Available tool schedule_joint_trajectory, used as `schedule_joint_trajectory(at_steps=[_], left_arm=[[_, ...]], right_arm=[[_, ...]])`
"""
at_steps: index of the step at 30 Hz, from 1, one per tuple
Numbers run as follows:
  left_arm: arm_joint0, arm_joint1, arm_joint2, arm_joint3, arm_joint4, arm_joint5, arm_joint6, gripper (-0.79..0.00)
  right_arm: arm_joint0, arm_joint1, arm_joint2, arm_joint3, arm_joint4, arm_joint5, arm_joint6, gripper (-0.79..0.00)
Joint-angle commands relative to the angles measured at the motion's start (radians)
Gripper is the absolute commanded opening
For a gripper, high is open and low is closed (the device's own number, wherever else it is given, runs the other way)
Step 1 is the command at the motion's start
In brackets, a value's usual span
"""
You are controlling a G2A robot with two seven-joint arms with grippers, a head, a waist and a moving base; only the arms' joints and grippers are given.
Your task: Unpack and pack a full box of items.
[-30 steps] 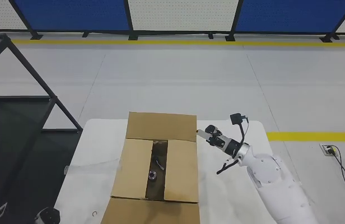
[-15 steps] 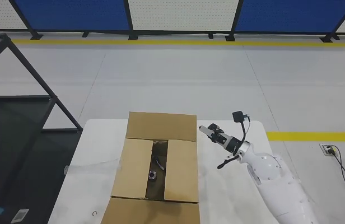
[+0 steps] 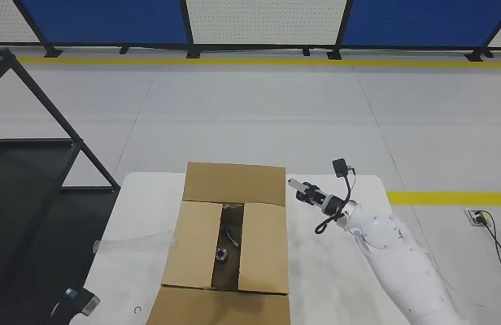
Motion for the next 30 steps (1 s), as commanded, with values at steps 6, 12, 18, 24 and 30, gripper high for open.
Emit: schedule_joint_trajectory(at_steps=[6, 12, 18, 24, 30], left_arm=[[-0.08, 0.004, 0.108, 0.027, -0.006, 0.021, 0.027, 0.0], [-0.09, 0.007, 0.123, 0.019, -0.019, 0.015, 0.029, 0.0], [-0.07, 0.007, 0.101, 0.002, -0.1, -0.003, 0.046, 0.0], [-0.056, 0.005, 0.074, -0.031, -0.166, -0.014, 0.079, 0.0], [-0.06, 0.004, 0.077, -0.061, -0.209, -0.005, 0.105, 0.0]], right_arm=[[0.079, -0.047, -0.066, 0.153, 0.101, -0.117, 0.066, 0.0], [0.129, -0.079, -0.098, 0.236, 0.178, -0.197, 0.134, 0.0], [0.147, -0.09, -0.081, 0.27, 0.315, -0.308, 0.263, 0.0], [0.157, -0.084, -0.063, 0.265, 0.376, -0.348, 0.344, 0.0], [0.138, -0.071, -0.063, 0.208, 0.348, -0.359, 0.333, 0.0]])
